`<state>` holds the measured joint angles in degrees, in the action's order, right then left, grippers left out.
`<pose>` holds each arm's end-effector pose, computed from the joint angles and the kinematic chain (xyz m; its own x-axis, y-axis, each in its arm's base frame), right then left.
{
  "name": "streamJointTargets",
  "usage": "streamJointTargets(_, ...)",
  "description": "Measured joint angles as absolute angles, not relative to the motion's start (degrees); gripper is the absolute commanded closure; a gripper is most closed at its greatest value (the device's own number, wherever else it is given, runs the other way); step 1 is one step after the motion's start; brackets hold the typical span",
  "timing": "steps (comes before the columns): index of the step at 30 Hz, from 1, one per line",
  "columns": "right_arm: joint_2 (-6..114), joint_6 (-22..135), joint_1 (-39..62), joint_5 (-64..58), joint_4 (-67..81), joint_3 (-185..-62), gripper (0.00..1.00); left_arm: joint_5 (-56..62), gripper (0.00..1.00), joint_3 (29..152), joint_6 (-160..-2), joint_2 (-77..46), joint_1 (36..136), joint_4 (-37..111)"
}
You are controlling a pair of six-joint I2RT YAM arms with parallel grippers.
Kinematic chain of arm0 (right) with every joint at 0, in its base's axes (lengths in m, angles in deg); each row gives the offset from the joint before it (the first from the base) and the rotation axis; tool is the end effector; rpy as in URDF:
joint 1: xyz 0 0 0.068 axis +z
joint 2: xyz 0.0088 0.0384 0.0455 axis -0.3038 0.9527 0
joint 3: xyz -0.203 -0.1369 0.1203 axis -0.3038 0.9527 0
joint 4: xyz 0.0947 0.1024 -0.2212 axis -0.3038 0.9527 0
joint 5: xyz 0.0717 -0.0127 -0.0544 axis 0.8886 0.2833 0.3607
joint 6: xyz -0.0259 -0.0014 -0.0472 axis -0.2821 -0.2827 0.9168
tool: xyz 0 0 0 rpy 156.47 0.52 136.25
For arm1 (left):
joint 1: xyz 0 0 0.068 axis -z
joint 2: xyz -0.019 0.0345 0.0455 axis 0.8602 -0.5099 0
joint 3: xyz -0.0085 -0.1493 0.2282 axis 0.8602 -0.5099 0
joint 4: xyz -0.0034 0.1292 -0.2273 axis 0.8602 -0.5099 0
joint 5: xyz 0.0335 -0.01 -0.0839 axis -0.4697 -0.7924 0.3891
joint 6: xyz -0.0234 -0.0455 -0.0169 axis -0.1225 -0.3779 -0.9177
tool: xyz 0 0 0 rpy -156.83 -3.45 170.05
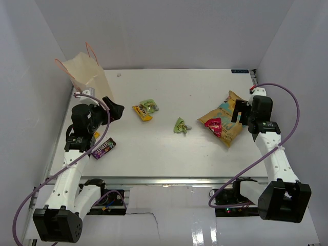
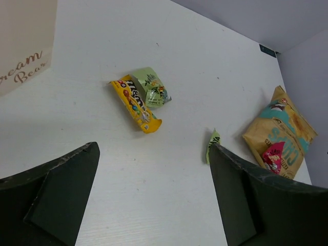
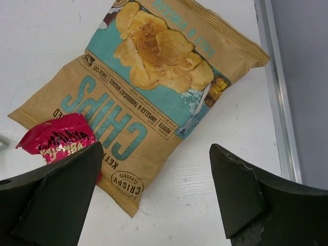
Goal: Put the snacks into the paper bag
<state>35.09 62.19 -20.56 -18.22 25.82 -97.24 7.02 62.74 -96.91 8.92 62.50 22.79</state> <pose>0.2408 -0.0168 0.2923 -0.5337 0.0461 -0.8444 0.1721 0.9835 -0.0550 0.2061 -0.0188 0.3162 -0.3959 -0.4276 -0.8126 0.0784 0.8660 -0.4939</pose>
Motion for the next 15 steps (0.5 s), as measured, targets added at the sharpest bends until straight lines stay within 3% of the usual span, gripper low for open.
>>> streamJointTargets(3,35.14,65.09,-20.56,-14.94,26.87,-97.87,0.1,10.08,0.02,61.38,-98.0,10.14,62.5,22.74)
streamJointTargets(8,35.14,80.35,-20.6,1.06,31.68,-100.06,0.1,16.33,0.11,59.81,-102.48,6.93,64.69,24.69)
streamJointTargets(15,35.44,92.72,-20.34,10.46,37.58,-100.21,0.1,15.46,0.15,67.96,-111.97,-15.04,86.15,29.69)
